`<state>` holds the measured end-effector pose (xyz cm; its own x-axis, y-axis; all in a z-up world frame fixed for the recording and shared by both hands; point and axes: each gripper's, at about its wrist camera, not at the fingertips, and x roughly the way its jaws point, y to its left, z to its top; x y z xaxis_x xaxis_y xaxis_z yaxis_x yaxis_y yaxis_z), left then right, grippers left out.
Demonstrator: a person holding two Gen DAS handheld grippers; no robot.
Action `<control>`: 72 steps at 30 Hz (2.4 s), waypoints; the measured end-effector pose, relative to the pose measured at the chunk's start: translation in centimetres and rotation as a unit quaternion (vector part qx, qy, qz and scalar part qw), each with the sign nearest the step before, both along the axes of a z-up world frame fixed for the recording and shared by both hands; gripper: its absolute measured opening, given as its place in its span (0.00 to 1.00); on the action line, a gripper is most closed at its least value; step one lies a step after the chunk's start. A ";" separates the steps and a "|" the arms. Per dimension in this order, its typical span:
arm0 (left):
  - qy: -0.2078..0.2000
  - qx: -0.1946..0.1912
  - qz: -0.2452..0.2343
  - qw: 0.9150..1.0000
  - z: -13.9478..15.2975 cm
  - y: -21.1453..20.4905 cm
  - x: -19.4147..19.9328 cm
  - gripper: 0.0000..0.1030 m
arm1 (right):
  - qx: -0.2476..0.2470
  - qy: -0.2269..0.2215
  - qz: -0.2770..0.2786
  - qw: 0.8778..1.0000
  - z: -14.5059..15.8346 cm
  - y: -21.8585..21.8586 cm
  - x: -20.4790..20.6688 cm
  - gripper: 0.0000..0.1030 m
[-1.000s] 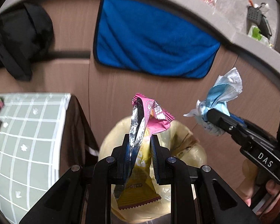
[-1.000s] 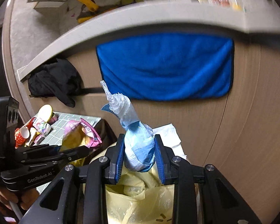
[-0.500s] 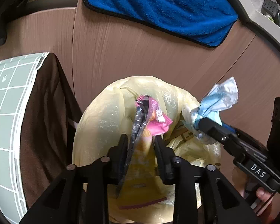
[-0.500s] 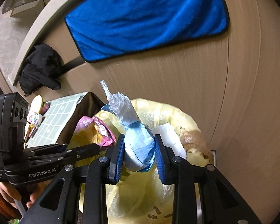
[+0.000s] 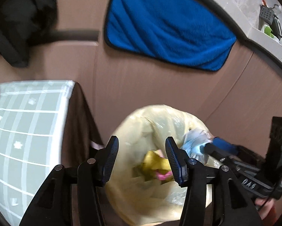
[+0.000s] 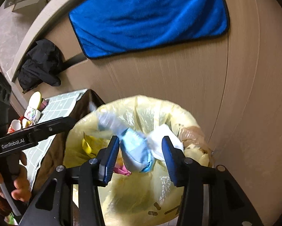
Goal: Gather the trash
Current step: 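Move both tools back toward the pile on the table, then grasp the red paper cup with the left tool while the right tool grasps the red snack packet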
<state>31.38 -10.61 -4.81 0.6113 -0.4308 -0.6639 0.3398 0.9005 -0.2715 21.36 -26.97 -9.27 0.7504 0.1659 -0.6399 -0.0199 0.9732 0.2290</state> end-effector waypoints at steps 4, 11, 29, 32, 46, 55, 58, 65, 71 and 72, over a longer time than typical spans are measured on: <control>-0.040 0.019 0.026 0.999 1.7 2.6 -2.1 0.51 | -0.018 -0.031 0.001 0.999 2.1 0.7 -1.0 0.44; -0.075 0.022 0.076 0.994 3.6 8.0 -5.1 0.51 | -0.068 -0.076 -0.013 0.995 5.6 3.6 -2.4 0.44; -0.079 0.044 0.248 0.965 2.6 29.9 -11.1 0.51 | -0.097 -0.114 0.138 0.979 8.2 21.0 -2.4 0.44; -0.068 0.014 0.285 0.956 1.9 34.2 -11.5 0.51 | -0.098 -0.101 0.163 0.977 7.0 23.5 -1.9 0.44; -0.031 0.030 0.317 0.947 -1.0 40.5 -13.6 0.51 | -0.103 -0.015 0.397 0.912 0.9 37.9 0.0 0.44; -0.030 0.012 0.344 0.939 -1.7 43.8 -15.1 0.51 | -0.205 -0.045 0.482 0.851 -1.7 47.2 1.6 0.41; -0.025 -0.008 0.343 0.939 -1.9 44.9 -14.8 0.51 | -0.197 -0.041 0.486 0.850 -2.2 48.6 3.1 0.41; -0.027 -0.055 0.340 0.939 -1.2 47.6 -11.2 0.51 | -0.177 0.007 0.475 0.862 -3.6 48.4 5.2 0.41; 0.003 -0.101 0.385 0.917 -2.2 50.7 -7.5 0.51 | -0.167 0.020 0.456 0.874 -3.5 44.5 4.3 0.41; 0.009 -0.102 0.388 0.916 -2.5 50.8 -6.9 0.51 | -0.167 0.020 0.452 0.876 -3.5 43.8 4.1 0.41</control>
